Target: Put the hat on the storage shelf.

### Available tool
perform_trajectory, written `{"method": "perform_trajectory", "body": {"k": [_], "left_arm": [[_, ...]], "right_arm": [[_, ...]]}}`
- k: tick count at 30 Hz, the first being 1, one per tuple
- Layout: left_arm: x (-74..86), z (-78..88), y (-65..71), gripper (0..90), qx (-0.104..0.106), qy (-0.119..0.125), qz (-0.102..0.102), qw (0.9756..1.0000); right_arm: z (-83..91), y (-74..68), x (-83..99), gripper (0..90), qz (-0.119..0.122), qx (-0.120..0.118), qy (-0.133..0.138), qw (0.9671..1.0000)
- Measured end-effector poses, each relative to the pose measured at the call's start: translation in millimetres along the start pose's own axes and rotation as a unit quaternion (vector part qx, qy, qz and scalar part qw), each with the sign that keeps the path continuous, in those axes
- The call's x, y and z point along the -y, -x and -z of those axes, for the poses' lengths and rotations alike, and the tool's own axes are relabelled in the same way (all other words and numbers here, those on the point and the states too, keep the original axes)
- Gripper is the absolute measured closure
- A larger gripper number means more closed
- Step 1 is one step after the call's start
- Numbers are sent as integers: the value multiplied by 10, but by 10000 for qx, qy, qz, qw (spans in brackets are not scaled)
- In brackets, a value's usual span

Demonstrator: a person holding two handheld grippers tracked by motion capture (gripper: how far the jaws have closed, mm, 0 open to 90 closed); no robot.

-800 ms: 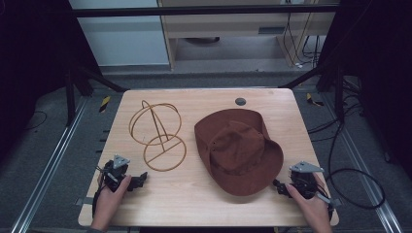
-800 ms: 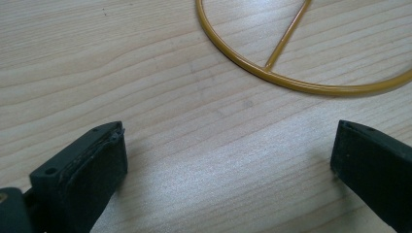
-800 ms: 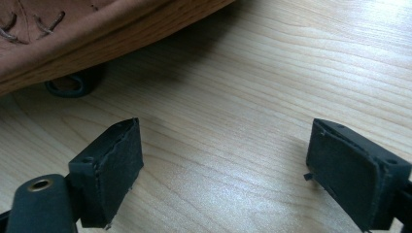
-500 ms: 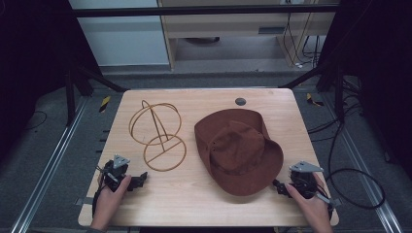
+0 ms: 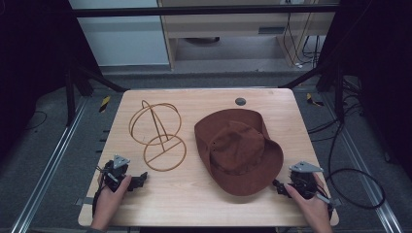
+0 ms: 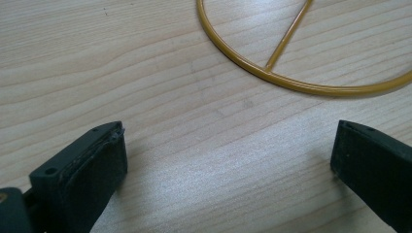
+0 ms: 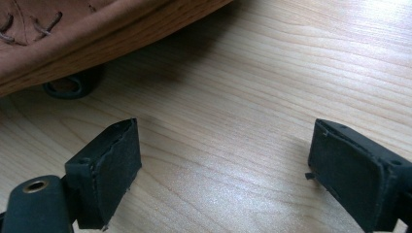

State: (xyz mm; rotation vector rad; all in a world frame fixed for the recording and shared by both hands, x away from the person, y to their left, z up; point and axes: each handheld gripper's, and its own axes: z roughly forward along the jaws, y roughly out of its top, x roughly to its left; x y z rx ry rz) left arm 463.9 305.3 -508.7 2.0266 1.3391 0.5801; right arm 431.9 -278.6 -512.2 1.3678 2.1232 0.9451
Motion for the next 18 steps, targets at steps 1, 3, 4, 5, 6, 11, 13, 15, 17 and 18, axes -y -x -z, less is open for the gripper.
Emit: {"method": "perform_trajectory", "body": {"k": [1, 3, 4, 5, 6, 11, 13, 15, 17, 18], "left_arm": [[0, 0, 0, 0, 0, 0, 0, 10000], [0, 0, 0, 0, 2, -1, -1, 10000], [-1, -1, -1, 0, 3, -1, -2, 10000], [-2, -1, -2, 0, 9, -7, -12, 10000], [-2, -1, -2, 0, 9, -7, -12, 10000], [-5, -1, -5, 0, 7, -20, -35, 10000], [-9, -3, -7, 0, 10, -33, -37, 10000], [-9, -3, -6, 0, 9, -32, -37, 10000], [-9, -3, -5, 0, 8, -32, -30, 10000], [-8, -3, -5, 0, 8, -31, -28, 10000]], "right_arm": [[0, 0, 0, 118, -1, 2, 0, 10000], [-2, -7, -6, 112, -8, -3, -31, 10000], [4, -2, -10, 117, -13, -39, -50, 10000], [15, 5, -15, 120, -86, -84, -77, 9999], [35, 15, -24, 120, -111, -119, -106, 9998], [216, -49, -171, 113, 132, -149, -84, 9998], [319, -82, -279, 116, 327, -121, -42, 9994], [366, -102, -337, 117, 406, -64, -50, 9991], [503, -146, -483, 138, 520, 34, -123, 9986], [536, -151, -521, 140, 526, 38, -164, 9985]]}}
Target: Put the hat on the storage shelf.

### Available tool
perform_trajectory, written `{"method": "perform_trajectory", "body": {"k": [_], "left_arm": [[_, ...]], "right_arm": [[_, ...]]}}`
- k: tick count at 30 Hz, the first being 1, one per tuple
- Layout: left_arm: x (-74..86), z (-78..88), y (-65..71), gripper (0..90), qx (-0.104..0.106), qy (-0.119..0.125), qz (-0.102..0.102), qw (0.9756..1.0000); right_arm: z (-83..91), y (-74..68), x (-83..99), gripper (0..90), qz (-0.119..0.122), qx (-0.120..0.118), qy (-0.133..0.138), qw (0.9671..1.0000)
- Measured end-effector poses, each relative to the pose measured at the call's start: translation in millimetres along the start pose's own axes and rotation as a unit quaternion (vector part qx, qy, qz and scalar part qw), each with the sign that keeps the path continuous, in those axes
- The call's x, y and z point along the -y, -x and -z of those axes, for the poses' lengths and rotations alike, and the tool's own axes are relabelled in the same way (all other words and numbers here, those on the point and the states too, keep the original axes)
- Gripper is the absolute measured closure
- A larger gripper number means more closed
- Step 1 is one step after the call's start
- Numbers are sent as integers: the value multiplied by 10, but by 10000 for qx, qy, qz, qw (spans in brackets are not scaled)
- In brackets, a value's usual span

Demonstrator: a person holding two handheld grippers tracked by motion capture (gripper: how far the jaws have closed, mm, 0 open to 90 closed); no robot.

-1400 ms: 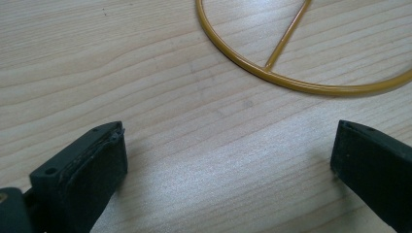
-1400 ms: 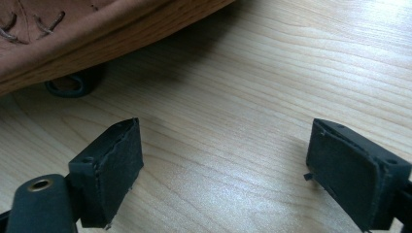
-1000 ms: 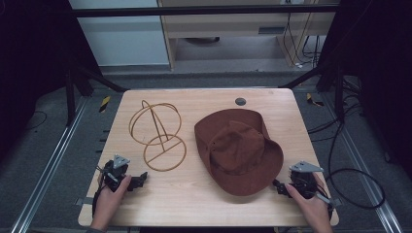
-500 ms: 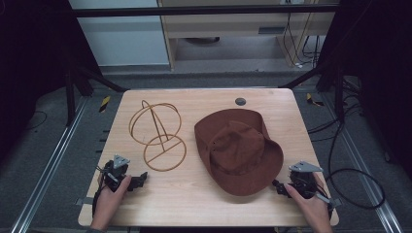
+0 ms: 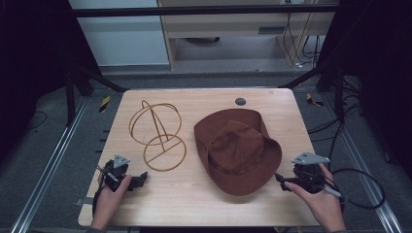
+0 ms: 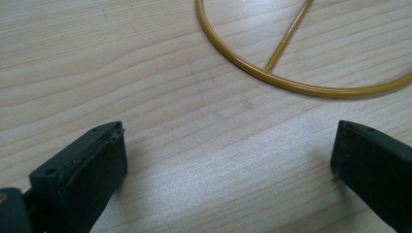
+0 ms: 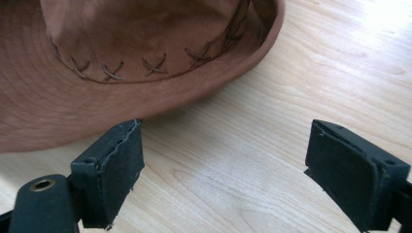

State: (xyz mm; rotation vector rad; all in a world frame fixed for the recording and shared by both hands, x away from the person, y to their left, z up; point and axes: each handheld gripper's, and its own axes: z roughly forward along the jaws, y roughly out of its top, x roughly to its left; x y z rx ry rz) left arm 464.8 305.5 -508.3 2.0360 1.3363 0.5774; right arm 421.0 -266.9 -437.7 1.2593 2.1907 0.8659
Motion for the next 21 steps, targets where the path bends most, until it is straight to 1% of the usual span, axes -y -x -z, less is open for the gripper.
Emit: {"method": "perform_trajectory", "body": {"k": [2, 3, 4, 5, 6, 8, 10, 11, 13, 14, 15, 16, 18, 19, 21], "left_arm": [[0, 0, 0, 0, 0, 0, -1, 10000], [0, 0, 0, 0, 1, 1, 1, 10000], [-1, -1, -1, 0, 3, -1, -3, 10000], [-1, -1, -1, 0, 3, -1, -3, 10000], [-2, -1, -1, 0, 4, -1, -7, 10000], [-3, -3, -2, 0, 8, 0, -9, 10000], [-3, -3, -1, 0, 7, 1, -10, 10000], [-3, -3, -2, 0, 8, -1, -10, 10000], [-3, -3, -2, 0, 8, 0, -11, 10000], [-3, -3, -1, 0, 8, 0, -10, 10000], [-3, -3, -1, 0, 8, 0, -10, 10000], [-3, -3, -1, 0, 7, -1, -11, 10000], [0, -2, 0, 0, 9, 12, -20, 10000], [1, -4, 4, 0, 9, 31, 9, 10000], [2, -3, 4, 0, 7, 32, -1, 10000]], "right_arm": [[66, 13, -67, 149, -34, -27, 17, 10000], [104, 20, -97, 149, -39, 1, 7, 10000], [148, 27, -122, 149, -6, 37, 0, 10000], [148, 27, -122, 149, -6, 37, 0, 10000], [227, 43, -151, 148, 53, 63, -5, 10000], [260, 46, -162, 149, 52, 17, 17, 10000], [314, 51, -193, 148, 115, -32, -10, 9999], [369, 50, -240, 149, 188, -39, -12, 9998], [394, 52, -269, 149, 218, -51, -1, 9997], [440, 54, -332, 148, 278, -92, -14, 9996], [461, 54, -365, 148, 360, -67, -22, 9993], [461, 54, -365, 148, 360, -67, -22, 9993], [513, 49, -454, 148, 487, -107, -63, 9987], [526, 43, -480, 148, 496, -141, -84, 9986], [531, 35, -529, 149, 558, -177, -160, 9982]]}}
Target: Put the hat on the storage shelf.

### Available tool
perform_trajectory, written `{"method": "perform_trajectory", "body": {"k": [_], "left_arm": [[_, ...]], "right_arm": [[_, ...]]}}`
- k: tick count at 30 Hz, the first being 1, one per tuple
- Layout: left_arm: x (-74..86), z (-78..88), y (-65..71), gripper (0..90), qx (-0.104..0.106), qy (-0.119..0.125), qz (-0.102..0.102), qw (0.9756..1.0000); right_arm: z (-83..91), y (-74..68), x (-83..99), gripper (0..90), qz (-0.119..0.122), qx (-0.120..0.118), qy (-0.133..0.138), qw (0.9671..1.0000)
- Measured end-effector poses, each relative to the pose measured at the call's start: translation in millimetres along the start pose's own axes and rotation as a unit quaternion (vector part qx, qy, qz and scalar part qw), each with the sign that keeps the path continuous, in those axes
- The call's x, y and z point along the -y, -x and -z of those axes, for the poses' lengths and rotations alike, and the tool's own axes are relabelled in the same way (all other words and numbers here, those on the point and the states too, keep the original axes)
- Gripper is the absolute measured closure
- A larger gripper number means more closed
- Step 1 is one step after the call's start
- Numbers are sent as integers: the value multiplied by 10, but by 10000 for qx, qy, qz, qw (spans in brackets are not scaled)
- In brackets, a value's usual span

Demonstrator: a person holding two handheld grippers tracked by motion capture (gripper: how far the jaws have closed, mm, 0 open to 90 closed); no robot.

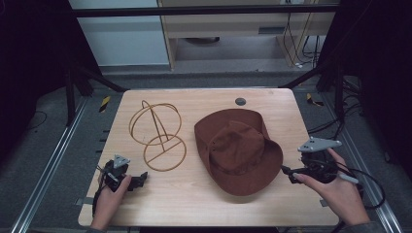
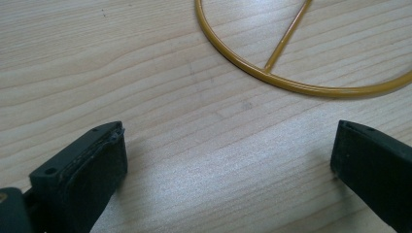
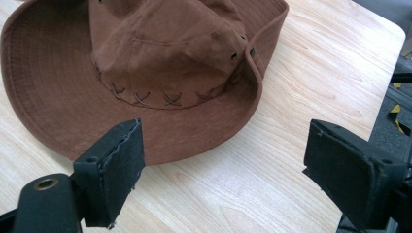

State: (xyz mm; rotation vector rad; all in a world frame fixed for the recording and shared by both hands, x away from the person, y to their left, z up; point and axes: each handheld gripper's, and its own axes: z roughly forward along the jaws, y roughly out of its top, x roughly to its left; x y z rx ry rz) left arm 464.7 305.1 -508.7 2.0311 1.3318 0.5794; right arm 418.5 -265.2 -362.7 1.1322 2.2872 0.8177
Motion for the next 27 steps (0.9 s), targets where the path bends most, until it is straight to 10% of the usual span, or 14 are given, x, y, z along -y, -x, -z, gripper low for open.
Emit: {"method": "perform_trajectory", "body": {"k": [27], "left_arm": [[2, 2, 2, 0, 3, -5, 3, 10000]], "right_arm": [[-276, -136, -973, 269, 546, -370, -644, 9957]]}}
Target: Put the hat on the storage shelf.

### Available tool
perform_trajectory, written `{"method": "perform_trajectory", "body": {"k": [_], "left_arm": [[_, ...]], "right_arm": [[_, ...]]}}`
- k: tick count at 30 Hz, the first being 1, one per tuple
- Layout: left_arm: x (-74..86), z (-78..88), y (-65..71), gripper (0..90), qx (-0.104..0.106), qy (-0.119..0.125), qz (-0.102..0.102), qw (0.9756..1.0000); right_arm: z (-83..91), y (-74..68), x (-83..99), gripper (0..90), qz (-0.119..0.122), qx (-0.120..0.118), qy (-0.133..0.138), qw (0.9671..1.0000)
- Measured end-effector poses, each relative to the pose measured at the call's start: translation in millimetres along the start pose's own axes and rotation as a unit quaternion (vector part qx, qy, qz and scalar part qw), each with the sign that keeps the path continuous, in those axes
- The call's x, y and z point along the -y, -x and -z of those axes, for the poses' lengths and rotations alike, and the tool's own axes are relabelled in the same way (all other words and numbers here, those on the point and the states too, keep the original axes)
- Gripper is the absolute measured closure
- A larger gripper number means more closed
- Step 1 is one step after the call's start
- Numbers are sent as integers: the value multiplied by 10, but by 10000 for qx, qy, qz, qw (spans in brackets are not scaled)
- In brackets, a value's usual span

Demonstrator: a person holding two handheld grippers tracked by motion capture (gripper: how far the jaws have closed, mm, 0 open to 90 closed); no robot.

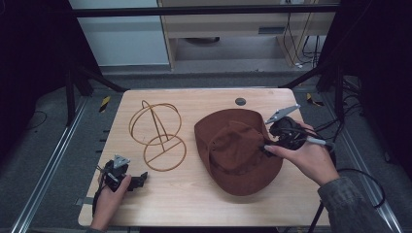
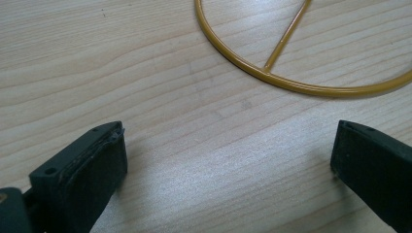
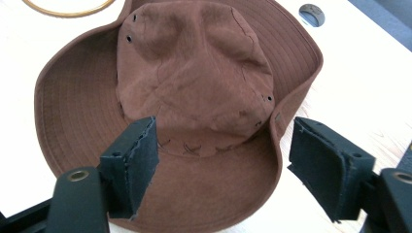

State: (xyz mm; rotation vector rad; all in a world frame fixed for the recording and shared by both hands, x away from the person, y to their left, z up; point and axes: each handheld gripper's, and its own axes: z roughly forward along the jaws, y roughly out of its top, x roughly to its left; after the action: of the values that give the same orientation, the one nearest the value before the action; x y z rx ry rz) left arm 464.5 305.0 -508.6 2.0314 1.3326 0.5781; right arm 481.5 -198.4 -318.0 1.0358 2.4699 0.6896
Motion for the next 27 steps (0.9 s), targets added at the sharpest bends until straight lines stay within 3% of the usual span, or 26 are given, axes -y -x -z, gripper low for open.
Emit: {"method": "perform_trajectory", "body": {"k": [6, 8, 15, 27], "left_arm": [[0, 0, 0, 0, 0, 0, -1, 10000], [-1, 0, -1, 0, -2, 1, -10, 10000], [0, -2, 2, 0, 0, 12, 14, 10000], [-1, -2, 0, 0, 1, 11, -3, 10000]], "right_arm": [[-95, 99, -144, 215, -189, -214, -105, 9995], [-176, 162, -196, 180, -211, -352, -250, 9988], [-383, 227, -294, 203, -221, -409, -429, 9980], [-749, 27, -613, 344, -198, -591, -487, 9969]]}}
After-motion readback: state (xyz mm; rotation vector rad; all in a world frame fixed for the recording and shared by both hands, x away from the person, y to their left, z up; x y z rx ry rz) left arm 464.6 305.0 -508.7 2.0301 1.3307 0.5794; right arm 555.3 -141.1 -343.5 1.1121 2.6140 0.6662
